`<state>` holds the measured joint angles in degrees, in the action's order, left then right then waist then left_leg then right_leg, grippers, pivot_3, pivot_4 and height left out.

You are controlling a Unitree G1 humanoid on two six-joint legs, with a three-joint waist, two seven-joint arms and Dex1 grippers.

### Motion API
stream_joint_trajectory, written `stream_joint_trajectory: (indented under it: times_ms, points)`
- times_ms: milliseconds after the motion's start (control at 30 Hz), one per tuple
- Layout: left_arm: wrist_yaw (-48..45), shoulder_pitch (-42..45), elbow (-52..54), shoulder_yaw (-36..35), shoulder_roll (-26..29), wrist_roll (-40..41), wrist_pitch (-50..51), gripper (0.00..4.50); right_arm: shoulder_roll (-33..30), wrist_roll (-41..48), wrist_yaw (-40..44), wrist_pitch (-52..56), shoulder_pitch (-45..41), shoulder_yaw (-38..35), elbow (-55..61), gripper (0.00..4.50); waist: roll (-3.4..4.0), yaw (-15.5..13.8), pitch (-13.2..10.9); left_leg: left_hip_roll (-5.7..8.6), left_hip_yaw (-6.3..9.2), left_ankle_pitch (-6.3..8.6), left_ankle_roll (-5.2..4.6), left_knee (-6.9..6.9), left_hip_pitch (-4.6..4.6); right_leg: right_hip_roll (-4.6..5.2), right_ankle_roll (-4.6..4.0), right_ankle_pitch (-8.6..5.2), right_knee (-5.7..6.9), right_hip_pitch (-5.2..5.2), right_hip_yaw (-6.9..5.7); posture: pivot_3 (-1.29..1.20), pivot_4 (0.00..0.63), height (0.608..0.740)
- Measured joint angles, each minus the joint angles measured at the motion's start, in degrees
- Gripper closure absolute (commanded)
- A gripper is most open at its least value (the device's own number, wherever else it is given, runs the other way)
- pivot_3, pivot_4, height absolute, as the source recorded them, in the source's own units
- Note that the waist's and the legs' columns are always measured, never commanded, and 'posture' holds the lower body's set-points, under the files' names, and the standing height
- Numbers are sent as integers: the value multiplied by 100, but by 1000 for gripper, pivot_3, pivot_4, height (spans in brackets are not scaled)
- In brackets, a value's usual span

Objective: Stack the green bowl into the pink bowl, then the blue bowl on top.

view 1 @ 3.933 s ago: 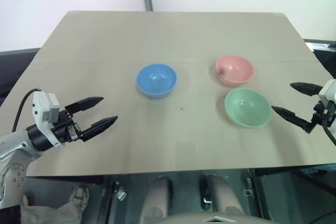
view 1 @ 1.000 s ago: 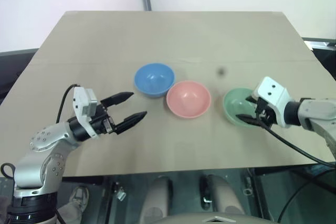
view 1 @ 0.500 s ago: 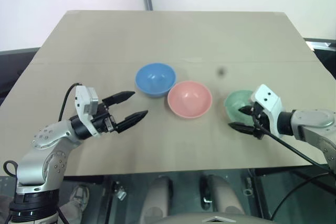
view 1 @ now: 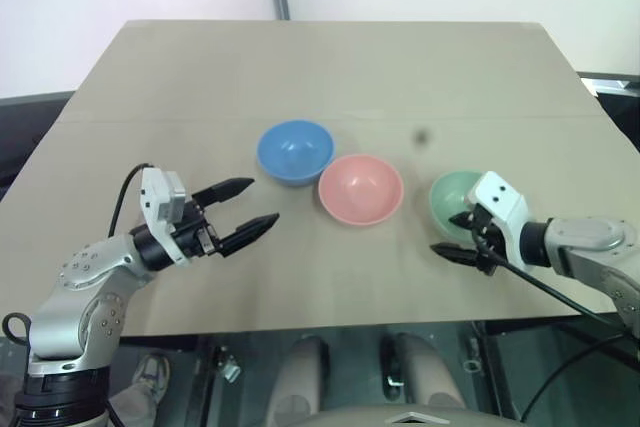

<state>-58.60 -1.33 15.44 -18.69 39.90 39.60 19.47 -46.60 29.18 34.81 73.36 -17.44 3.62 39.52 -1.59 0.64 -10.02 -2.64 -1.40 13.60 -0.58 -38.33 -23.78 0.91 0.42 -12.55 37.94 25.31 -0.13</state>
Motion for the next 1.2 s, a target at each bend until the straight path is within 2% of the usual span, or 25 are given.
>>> stream_joint_trajectory:
  times_ms: [100, 133, 167, 367, 467, 667, 800, 933, 967, 1067, 1200]
  points:
    - [-324, -116, 60, -24, 62, 62, -103, 0, -73, -107, -45, -129, -43, 129, -84, 3633, 0, 2, 0, -2, -1, 0, 0, 0, 0, -1, 0, 0, 0, 1, 0, 0, 150, 740]
    - [-509, -157, 97, -54, 112, 109, -150, 0, -135, -160, -53, -211, -70, 217, -96, 4303, 0, 1, 0, -2, -1, 0, 0, 0, -1, -1, -1, -1, 0, 1, -1, 0, 150, 740]
    - [-633, -191, 115, -84, 151, 118, -181, 0, -172, -217, -69, -282, -113, 223, -72, 4481, 0, 0, 0, -2, 0, 0, 0, 0, -1, -1, -1, -1, -1, 1, -2, 0, 150, 740]
    - [-1819, -505, 134, -230, 650, 494, -231, 0, -485, -433, 27, -720, -169, 454, -114, 4481, -2, 2, 0, -3, 2, 0, 0, 0, -2, 1, -2, -1, -4, 3, -2, 0, 150, 740]
    - [-2426, -542, 18, -457, 1021, 650, -201, 0, -474, -431, 257, -1141, -473, 457, -115, 4481, 8, 12, -6, -5, 6, 0, 0, 0, 0, 0, -2, -1, -2, 6, 1, 0, 150, 740]
    - [-3103, -269, -891, -591, 1365, 640, -282, 0, 138, -370, 607, -1800, -1723, 643, -269, 4481, 12, 24, -9, -16, 5, 0, 0, 4, -6, -15, -3, -1, 1, 17, 0, 0, 150, 740]
    - [-3168, -179, -1285, -590, 1369, 544, -286, 0, 429, -335, 898, -2013, -2063, 955, -501, 4481, 10, 3, -7, -15, 2, 1, 0, 10, -14, -1, -2, -2, -5, 17, -1, 0, 150, 740]
    - [-2848, -91, -1308, -594, 1208, 422, -358, 0, 726, -569, 1195, -2514, -2119, 1605, -952, 2772, 7, 6, -7, -12, 3, 3, -5, 6, -18, 10, 2, -1, -8, 17, 7, 0, 150, 740]
    - [-2722, -91, -1301, -596, 1179, 353, -373, 0, 752, -653, 1217, -2603, -2117, 1697, -1056, 2425, 7, 5, -7, -12, 3, 3, -5, 6, -17, 11, 2, 0, -7, 17, 8, 0, 150, 740]
    - [-2204, -79, -1275, -599, 1107, 98, -412, 0, 860, -921, 1104, -2802, -2117, 1745, -1212, 958, 6, 1, -6, -12, 2, 3, -5, 3, -16, 6, 2, 0, -2, 17, 4, 0, 150, 740]
    - [-1783, 142, -1269, -586, 1114, -139, -472, 0, 1028, -902, 1006, -2896, -2104, 1467, -1239, 958, 7, -1, -6, -12, -1, 2, -4, 4, -12, -2, 1, 0, 5, 16, -3, 0, 150, 740]
